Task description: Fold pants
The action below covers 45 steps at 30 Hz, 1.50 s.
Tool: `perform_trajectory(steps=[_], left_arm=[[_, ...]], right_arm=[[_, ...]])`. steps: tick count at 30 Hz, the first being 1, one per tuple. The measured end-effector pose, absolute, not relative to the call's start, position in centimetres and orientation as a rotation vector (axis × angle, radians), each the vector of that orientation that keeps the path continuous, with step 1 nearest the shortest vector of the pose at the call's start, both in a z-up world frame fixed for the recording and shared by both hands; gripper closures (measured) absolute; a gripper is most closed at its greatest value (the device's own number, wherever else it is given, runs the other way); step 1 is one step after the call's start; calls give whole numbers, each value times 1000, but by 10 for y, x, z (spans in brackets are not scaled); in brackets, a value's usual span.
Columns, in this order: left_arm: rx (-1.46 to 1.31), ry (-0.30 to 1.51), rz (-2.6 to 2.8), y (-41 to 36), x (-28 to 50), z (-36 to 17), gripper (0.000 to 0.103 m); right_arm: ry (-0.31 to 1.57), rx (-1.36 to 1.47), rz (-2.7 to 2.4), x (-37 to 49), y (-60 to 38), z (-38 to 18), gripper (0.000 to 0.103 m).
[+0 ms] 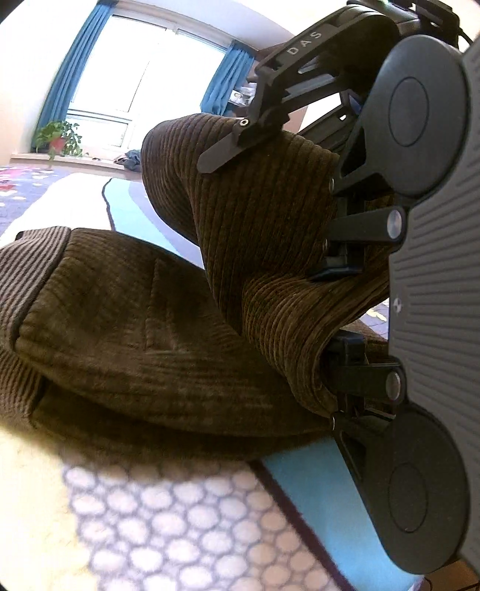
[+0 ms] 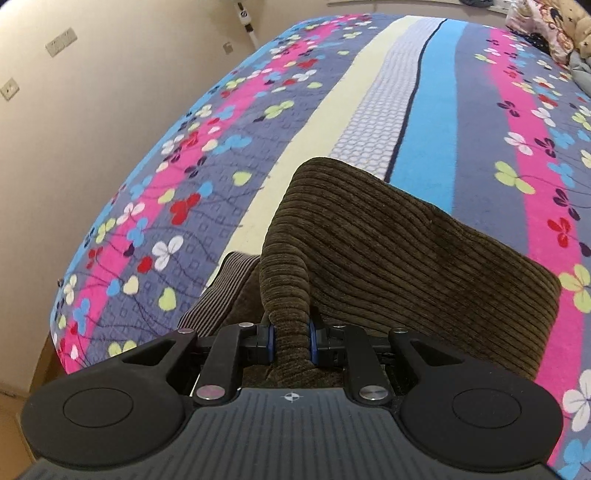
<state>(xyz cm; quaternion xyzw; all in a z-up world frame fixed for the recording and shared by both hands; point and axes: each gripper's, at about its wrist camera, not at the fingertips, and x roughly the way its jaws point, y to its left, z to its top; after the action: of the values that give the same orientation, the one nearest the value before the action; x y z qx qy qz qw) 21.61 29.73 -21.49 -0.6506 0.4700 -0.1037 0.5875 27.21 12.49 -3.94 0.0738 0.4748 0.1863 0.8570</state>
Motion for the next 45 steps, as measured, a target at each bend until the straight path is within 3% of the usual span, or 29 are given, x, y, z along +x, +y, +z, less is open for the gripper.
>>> perform_trajectory(steps=[11, 13, 14, 15, 16, 17, 18, 19, 20, 22, 24, 26, 31, 37, 43, 45], left_arm=[[-1571, 1101, -198, 347, 188, -213, 71], [-1542, 1091, -213, 355, 184, -208, 69], [-1513, 1090, -222, 359, 181, -202, 65], [-1486, 1089, -231, 365, 178, -194, 59], [-1459, 1079, -242, 372, 171, -183, 56], [-1437, 1056, -248, 381, 164, -173, 44], [-1411, 1015, -244, 392, 157, -162, 18], [-1364, 979, -223, 405, 147, -147, 6], [-1316, 954, -189, 419, 136, -132, 0], [-1213, 891, -154, 441, 121, -98, 0], [-1135, 858, -158, 452, 111, -67, 0], [-1030, 811, -209, 446, 106, -29, 0], [-827, 760, -410, 365, 136, 23, 0], [-819, 918, -593, 289, 213, -43, 0], [-666, 1027, -504, 344, 255, -139, 1], [-763, 1043, -509, 375, 261, -168, 16]], right_arm=[[1035, 204, 383, 282, 161, -48, 84], [1063, 281, 362, 290, 164, -56, 78], [1075, 352, 361, 293, 164, -57, 67], [1079, 442, 393, 295, 163, -56, 50], [1080, 514, 436, 295, 162, -55, 42], [1069, 566, 495, 294, 161, -50, 33], [1056, 595, 565, 293, 161, -43, 31], [1047, 630, 666, 291, 159, -35, 31], [1044, 670, 773, 287, 154, -25, 32], [984, 677, 849, 273, 135, 0, 29], [866, 597, 829, 251, 107, 25, 18], [757, 462, 743, 223, 76, 40, 13], [619, 118, 369, 161, 29, 13, 12], [620, -21, 157, 124, 27, -67, 12], [583, -70, 182, 113, 69, -134, 12], [618, -109, 243, 105, 75, -165, 13]])
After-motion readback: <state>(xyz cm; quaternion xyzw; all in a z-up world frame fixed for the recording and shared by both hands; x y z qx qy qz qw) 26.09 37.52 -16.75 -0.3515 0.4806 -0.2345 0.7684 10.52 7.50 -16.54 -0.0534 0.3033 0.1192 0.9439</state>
